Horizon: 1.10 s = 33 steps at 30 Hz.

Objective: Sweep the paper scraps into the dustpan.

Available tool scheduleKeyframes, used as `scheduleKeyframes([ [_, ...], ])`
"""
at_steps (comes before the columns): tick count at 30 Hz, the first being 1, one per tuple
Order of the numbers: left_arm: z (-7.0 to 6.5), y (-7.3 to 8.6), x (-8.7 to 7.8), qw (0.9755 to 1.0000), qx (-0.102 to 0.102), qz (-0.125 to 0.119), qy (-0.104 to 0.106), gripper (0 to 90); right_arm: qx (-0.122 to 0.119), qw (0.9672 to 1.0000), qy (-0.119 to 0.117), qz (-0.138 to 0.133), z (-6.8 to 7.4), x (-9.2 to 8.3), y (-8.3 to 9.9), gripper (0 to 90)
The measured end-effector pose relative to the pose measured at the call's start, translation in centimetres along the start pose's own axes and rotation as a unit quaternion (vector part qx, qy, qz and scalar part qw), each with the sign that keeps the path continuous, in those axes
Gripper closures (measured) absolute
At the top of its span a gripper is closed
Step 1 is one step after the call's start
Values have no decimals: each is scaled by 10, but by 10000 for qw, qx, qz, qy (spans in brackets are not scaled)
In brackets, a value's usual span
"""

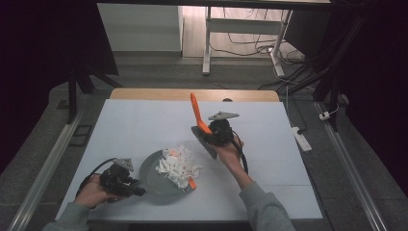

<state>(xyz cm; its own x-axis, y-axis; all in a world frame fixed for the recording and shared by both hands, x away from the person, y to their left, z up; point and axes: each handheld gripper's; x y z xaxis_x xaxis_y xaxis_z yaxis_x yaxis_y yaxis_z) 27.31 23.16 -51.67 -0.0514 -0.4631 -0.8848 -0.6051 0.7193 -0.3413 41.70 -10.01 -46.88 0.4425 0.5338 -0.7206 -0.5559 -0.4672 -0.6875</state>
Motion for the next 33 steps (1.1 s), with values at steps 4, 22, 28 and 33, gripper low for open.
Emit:
scheduleKeyframes([
  [4,0,-1,1,10000,-42,-27,-8,617,-46,9999,-25,135,0,11,-4,703],
  [22,-2,-3,4,9999,-104,-70,-21,618,-698,9942,-136,811,45,54,-6,705],
  [28,-1,-3,4,9999,-104,-72,-21,617,-766,9924,-362,888,60,53,-5,704],
  [33,-1,-3,4,9999,-108,-75,-22,617,-808,9893,-812,901,78,46,-3,704],
])
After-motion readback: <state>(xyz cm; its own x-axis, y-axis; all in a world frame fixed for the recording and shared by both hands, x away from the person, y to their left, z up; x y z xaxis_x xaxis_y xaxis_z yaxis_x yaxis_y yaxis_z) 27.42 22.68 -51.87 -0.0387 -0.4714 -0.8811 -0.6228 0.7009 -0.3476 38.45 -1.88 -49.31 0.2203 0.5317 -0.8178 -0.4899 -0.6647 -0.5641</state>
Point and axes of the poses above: each handheld gripper's, and its own axes: x roughly forward along the jaws, y roughly out of its underside, z roughly to its left, and after that the axes turned 10 degrees about z, right-handed
